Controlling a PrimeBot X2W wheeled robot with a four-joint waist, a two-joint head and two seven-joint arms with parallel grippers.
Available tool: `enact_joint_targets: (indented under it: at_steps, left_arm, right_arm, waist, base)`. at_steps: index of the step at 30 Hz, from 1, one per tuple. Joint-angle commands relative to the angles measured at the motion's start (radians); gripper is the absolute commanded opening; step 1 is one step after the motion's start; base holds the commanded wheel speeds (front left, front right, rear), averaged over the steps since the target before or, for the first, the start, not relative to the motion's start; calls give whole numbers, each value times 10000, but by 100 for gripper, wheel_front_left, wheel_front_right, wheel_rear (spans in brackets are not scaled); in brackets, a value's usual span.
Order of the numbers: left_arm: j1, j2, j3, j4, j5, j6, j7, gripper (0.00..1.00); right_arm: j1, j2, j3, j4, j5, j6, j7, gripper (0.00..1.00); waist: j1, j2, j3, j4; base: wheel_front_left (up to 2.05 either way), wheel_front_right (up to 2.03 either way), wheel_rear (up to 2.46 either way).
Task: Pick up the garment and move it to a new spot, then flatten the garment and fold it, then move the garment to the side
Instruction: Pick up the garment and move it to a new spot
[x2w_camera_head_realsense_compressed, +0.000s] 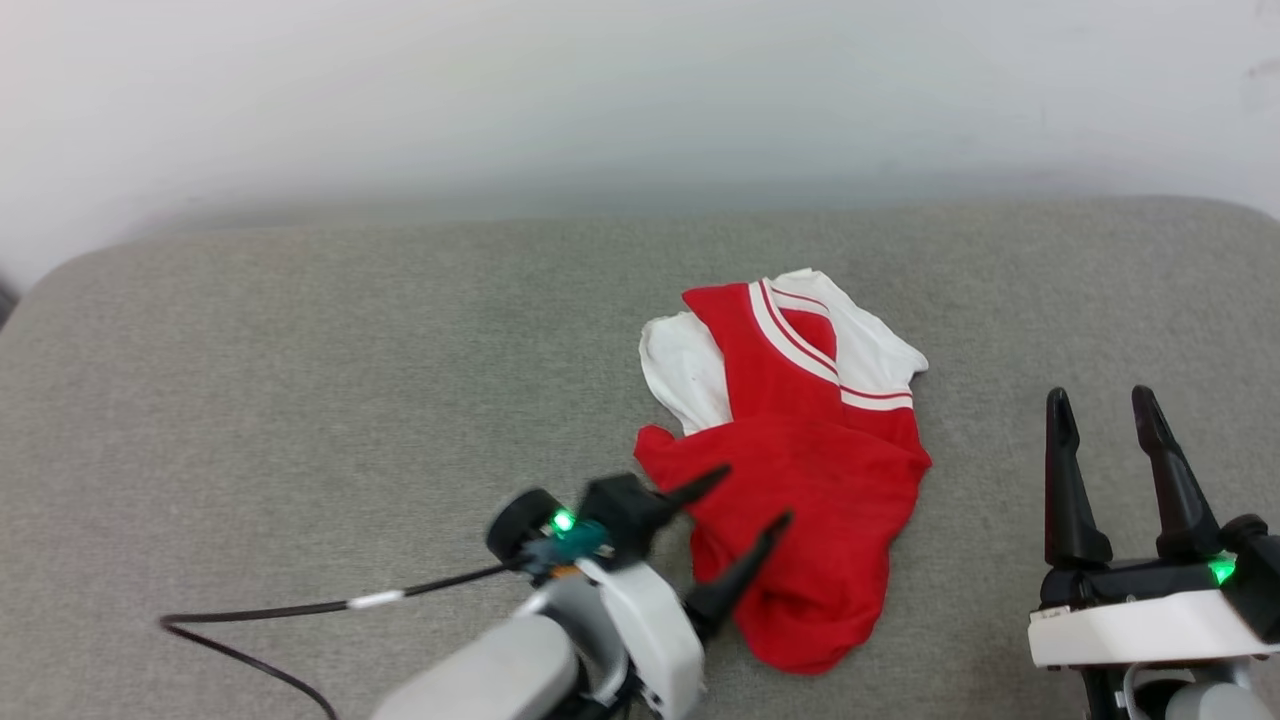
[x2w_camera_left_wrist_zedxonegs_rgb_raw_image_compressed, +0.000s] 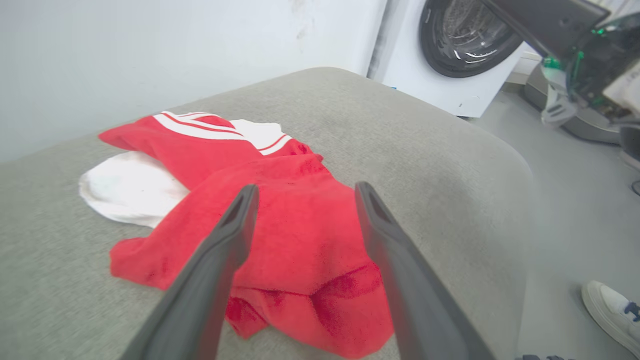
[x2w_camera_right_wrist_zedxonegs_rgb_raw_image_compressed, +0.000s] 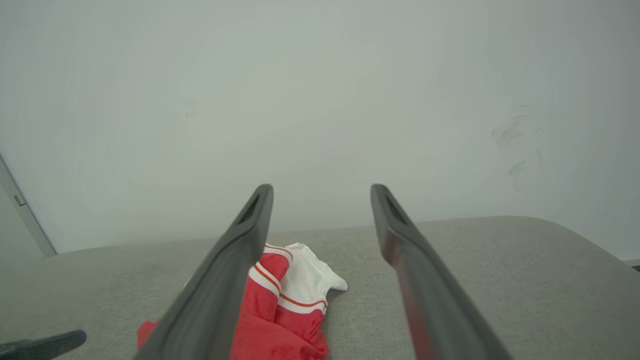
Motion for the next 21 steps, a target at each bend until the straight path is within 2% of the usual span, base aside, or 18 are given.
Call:
enact_joint_targets:
  at_steps: [1,6,10,13,16,21]
  left_arm:
    - [-85,255,394,-205,-109,134,-443,100]
    - [-44,1269,1667,-540,244,906,-1342,100]
    - [660,1827,2900,-1073,400,1532,-1504,100]
    - [1594,2022,4008,-1722,857,1914,-1509,100]
    - [2703,1781,4987,-2303,1287,2054,-1503,100]
    - [4388,959,6387,-3105,2027,1862,-1506,100]
  right_arm:
    - [198,24,-21,14,-78,-3,-20,100]
    - [429,26,-40,8,-110,-3,-20,100]
    - [513,21,-95,-28,-154,-3,-20,100]
    - [578,20,-155,-117,-90,-3,-20,100]
    - [615,21,-163,-214,-87,-3,-20,100]
    - [766,20,-188,-315,-81,-3,-20,100]
  waist:
    - [1,-1,-288,271]
    - [1,-1,-616,637]
    - [1,-1,-744,754]
    - [1,-1,-780,802]
    - [1,-1,-786,844]
    - [1,-1,-818,844]
  base:
    - [0,0,0]
    - [0,0,0]
    - [0,0,0]
    - [0,0,0]
    - [0,0,0]
    - [0,0,0]
